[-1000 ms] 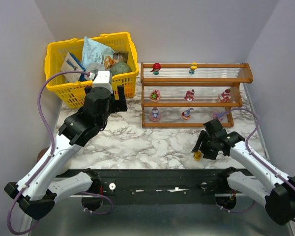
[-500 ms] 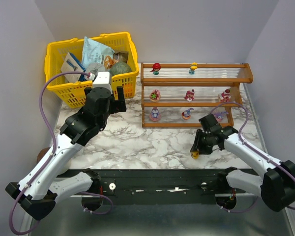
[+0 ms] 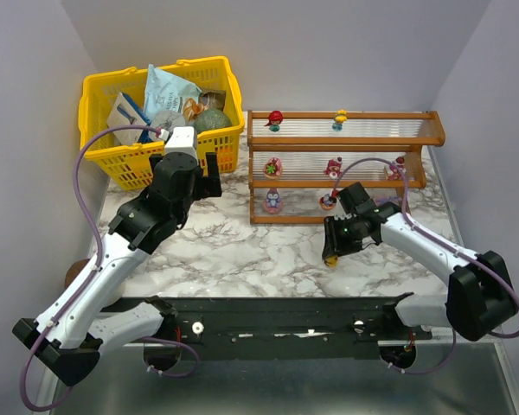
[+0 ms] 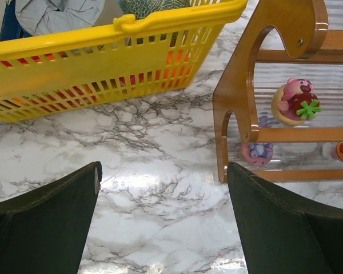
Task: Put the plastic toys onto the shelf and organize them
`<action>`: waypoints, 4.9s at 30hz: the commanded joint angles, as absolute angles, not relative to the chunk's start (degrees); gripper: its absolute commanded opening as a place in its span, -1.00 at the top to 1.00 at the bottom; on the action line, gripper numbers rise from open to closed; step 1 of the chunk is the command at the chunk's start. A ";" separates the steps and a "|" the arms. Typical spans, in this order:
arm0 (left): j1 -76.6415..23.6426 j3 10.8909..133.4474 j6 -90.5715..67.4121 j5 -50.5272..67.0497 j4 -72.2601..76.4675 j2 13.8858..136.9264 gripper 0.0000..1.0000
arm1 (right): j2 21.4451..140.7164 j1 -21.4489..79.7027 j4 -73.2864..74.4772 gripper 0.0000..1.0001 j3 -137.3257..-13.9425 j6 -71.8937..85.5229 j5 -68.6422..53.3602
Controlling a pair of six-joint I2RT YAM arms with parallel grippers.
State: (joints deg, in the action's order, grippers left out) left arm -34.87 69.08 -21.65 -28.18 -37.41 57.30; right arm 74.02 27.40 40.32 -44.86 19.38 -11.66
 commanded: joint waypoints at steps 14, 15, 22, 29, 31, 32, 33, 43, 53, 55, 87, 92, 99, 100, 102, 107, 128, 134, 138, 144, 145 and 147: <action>-33.58 68.91 -20.83 -25.93 -36.65 58.36 -0.98 | 86.74 43.06 36.21 0.32 -53.26 15.03 -11.08; -33.49 68.91 -20.83 -25.84 -36.65 58.36 -0.98 | 87.10 43.07 36.21 0.31 -53.35 15.12 -10.73; -32.87 69.08 -20.13 -25.31 -36.65 58.54 -0.98 | 88.24 43.15 35.77 0.05 -53.70 15.03 -8.97; -32.08 69.35 -19.60 -24.79 -36.65 58.80 -0.98 | 86.05 43.24 34.98 -0.36 -54.14 15.03 -8.88; -31.91 69.52 -19.34 -24.44 -36.48 58.80 -0.98 | 85.35 43.33 34.81 -0.50 -54.23 15.38 -8.18; -31.90 69.52 -19.16 -24.26 -36.39 58.89 -0.98 | 84.99 43.33 34.54 -0.55 -54.23 15.55 -8.00; -31.73 69.61 -19.16 -24.17 -36.30 58.89 -0.98 | 84.64 43.33 34.37 -0.59 -54.23 15.82 -7.56; -31.03 69.35 -19.34 -22.59 -35.95 58.89 -0.98 | 71.55 53.95 20.93 -0.76 -43.78 33.03 19.64; -30.67 69.52 -19.34 -20.92 -36.65 59.24 -0.98 | 69.69 62.39 24.52 -0.52 -37.97 59.66 39.55; -30.59 69.61 -19.34 -20.74 -36.82 59.15 -0.98 | 70.74 63.98 24.52 -0.44 -37.79 61.08 41.64; -29.44 69.08 -19.34 -18.98 -36.74 60.21 -0.97 | 77.69 71.28 24.43 -0.12 -37.62 67.85 45.18; -29.36 68.73 -19.69 -17.93 -36.39 60.38 -0.98 | 79.45 71.28 27.68 0.28 -38.49 70.84 44.57; -29.27 68.29 -20.13 -16.96 -36.12 60.47 -0.98 | 80.86 71.28 33.66 0.70 -41.04 74.18 44.56; -29.27 68.38 -20.21 -17.05 -36.12 60.47 -0.98 | 80.34 71.28 34.36 0.74 -41.31 74.18 44.65; -29.27 68.38 -19.95 -16.96 -36.21 60.38 -0.98 | 78.49 71.28 37.43 0.83 -43.06 74.18 45.26; -29.27 69.17 -19.78 -17.05 -36.56 60.12 -0.97 | 73.05 69.61 49.97 0.99 -50.26 73.48 44.47; -29.00 68.73 -19.95 -17.14 -37.09 58.54 -0.98 | 68.20 37.72 67.70 0.99 -100.72 35.08 43.25; -28.92 67.41 -20.04 -17.67 -37.53 56.61 -0.97 | 72.59 28.05 63.28 0.99 -105.37 25.94 33.85; -28.92 66.71 -20.21 -17.93 -38.14 55.72 -0.98 | 77.25 19.98 63.46 0.99 -110.03 21.54 25.43; -28.74 65.66 -20.30 -17.93 -38.41 54.76 -0.98 | 84.81 12.23 65.30 0.99 -117.49 18.11 16.27; -28.74 65.57 -20.22 -18.02 -38.50 54.67 -0.98 | 85.51 11.69 65.30 0.99 -118.12 17.93 15.74; -28.74 65.39 -20.22 -18.10 -38.67 54.67 -0.98 | 87.26 10.38 65.13 0.99 -119.78 17.49 14.60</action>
